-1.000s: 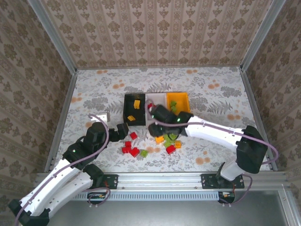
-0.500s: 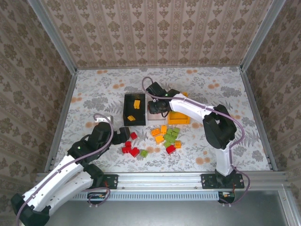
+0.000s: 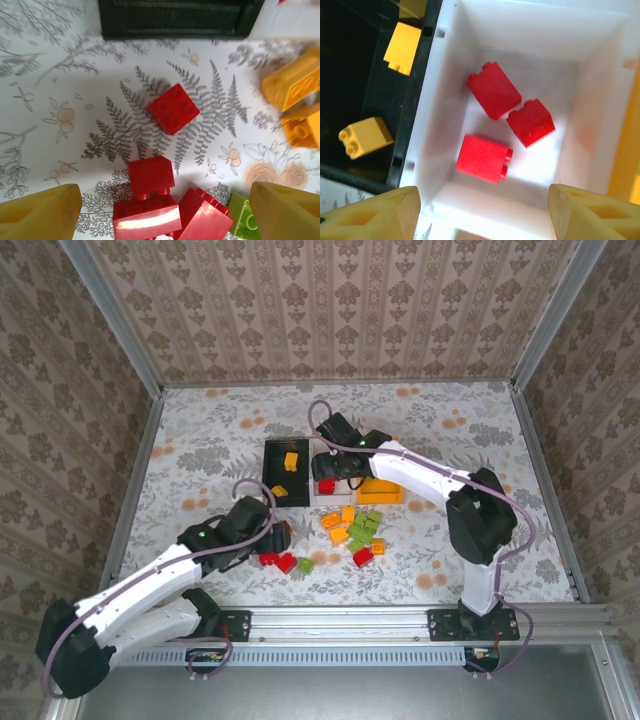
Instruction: Sort the legos into containers by color
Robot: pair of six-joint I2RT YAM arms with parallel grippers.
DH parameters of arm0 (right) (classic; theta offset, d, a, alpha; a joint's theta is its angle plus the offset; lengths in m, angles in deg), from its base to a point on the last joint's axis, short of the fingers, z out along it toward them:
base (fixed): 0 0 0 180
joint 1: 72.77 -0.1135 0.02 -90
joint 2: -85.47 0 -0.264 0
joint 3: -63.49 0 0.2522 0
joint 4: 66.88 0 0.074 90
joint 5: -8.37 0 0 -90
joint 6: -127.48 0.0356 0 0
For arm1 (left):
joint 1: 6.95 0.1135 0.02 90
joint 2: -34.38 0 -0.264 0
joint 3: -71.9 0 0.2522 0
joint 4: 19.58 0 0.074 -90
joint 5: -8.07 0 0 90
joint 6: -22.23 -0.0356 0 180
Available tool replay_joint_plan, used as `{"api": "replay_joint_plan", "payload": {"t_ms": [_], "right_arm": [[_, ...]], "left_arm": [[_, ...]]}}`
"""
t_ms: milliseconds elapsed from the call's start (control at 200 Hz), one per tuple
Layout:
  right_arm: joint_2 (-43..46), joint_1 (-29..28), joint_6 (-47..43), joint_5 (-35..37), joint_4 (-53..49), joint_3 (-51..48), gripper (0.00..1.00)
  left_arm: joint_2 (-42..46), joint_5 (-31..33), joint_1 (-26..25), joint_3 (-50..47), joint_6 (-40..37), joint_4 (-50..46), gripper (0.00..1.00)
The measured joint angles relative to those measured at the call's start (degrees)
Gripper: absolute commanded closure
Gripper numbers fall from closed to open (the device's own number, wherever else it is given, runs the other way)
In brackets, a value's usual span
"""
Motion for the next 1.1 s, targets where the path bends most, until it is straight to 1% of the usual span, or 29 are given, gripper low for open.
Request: {"api": "replay_joint_plan", "payload": {"t_ms": [70, 210, 350, 520, 680, 825, 1100], "right_arm": [[3.5, 0.0, 0.2, -0.2, 1.0, -3.1, 0.3], [9.2, 0.0, 0.5, -0.2, 3.2, -8.2, 0.3], [13.9, 0.0, 0.9, -0.1, 4.2, -12.7, 0.29], [18.4, 0.0, 1.3, 0.3, 4.2, -15.6, 0.29], [22.0, 0.1, 1.3, 0.5, 4.3, -16.2, 0.29], [23.9, 0.5, 1.3, 0.6, 4.5, -17.0, 0.29], [25.5, 1.2, 1.3, 1.0, 4.8, -18.5, 0.29]], "left_arm": [[-4.3, 1.1, -1.4, 0.1, -1.0, 1.3, 0.18], [-13.2, 4.6, -3.5, 2.1, -4.3, 2.9, 0.19], [-21.4, 7.3, -3.5, 6.3, -7.0, 4.9, 0.2], [-28.9, 8.2, -3.5, 8.4, -8.4, 7.0, 0.23], [-32.1, 8.7, -3.5, 8.8, -9.0, 8.1, 0.28], [-33.0, 9.0, -3.6, 9.0, -9.8, 9.6, 0.29], [-33.8, 8.1, -4.2, 9.0, -11.1, 11.5, 0.48]]}}
